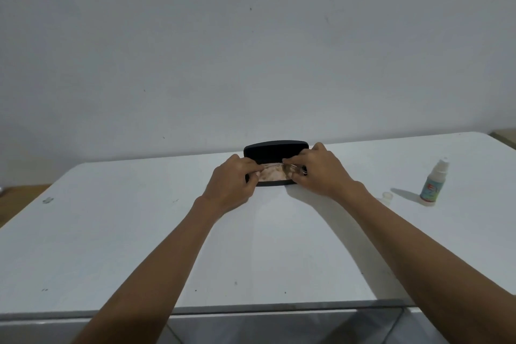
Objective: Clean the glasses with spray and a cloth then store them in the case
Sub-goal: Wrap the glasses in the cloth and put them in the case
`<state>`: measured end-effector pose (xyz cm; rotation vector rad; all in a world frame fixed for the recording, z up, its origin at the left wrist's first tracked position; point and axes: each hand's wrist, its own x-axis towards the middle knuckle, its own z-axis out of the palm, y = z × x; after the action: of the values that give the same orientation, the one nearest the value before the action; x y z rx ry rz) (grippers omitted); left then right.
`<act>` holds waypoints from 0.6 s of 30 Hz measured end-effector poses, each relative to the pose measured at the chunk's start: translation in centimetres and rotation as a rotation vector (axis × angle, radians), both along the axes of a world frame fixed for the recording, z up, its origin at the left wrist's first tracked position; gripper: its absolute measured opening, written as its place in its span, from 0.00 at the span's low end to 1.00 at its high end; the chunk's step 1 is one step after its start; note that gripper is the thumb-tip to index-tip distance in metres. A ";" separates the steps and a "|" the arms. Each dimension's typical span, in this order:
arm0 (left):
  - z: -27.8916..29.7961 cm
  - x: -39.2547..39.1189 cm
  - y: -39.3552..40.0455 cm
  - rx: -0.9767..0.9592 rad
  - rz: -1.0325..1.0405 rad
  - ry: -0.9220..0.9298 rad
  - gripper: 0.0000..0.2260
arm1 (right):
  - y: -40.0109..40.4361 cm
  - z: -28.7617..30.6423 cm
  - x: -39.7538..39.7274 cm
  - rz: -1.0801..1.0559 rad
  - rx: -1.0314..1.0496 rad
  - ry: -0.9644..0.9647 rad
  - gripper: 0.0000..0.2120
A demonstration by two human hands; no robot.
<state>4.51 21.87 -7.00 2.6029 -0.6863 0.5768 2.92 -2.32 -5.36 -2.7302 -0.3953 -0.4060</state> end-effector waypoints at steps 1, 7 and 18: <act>0.0 -0.1 0.0 0.027 -0.003 -0.027 0.12 | 0.1 0.0 -0.1 -0.005 -0.010 -0.003 0.20; -0.4 -0.5 0.4 0.078 0.006 -0.102 0.16 | 0.2 -0.1 -0.8 -0.038 -0.030 -0.011 0.20; 3.0 1.5 -0.4 -0.599 0.247 0.273 0.18 | -0.4 3.4 2.0 -0.238 0.584 0.171 0.21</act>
<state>5.98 21.50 -4.01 2.1438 -0.0775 0.4031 4.96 -2.72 -1.96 -2.2148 0.0904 -0.2864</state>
